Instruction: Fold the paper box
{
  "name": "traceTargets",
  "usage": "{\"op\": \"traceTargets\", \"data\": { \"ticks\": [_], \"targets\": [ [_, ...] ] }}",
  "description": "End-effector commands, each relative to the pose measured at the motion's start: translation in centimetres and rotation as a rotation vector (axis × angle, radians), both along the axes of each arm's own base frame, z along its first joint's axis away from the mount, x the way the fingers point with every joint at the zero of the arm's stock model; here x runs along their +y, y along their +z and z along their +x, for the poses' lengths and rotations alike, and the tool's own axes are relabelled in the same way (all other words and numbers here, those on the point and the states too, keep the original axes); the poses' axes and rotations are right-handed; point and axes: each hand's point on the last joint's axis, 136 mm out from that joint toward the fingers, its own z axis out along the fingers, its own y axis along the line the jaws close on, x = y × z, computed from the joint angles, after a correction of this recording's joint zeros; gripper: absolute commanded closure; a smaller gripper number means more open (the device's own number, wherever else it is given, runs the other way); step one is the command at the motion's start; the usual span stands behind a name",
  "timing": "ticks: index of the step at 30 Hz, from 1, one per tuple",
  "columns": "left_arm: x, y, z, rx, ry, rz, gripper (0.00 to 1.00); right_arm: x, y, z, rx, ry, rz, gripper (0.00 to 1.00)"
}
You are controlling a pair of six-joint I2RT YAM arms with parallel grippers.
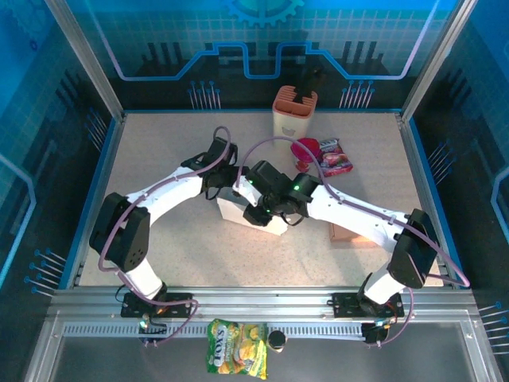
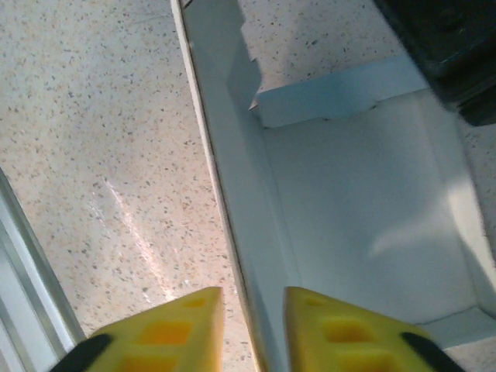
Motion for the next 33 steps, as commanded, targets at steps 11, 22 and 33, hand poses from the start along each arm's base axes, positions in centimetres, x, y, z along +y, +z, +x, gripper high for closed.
{"op": "traceTargets", "data": {
  "ticks": [11, 22, 33],
  "targets": [
    [0.4, 0.2, 3.9, 0.07, 0.053, -0.124, 0.24, 1.2, 1.1, -2.9, 0.099, 0.104, 0.065, 1.0],
    [7.3, 7.4, 4.1, -0.127, 0.313, -0.064, 0.23, 0.3, 1.9, 1.1, 0.154, -0.244, 0.178, 1.0],
    [6.4, 9.4, -9.4, -0.165, 0.225, -0.248, 0.29, -1.3, 1.6, 7.4, 0.23, -1.153, 0.416, 1.0]
  ]
}}
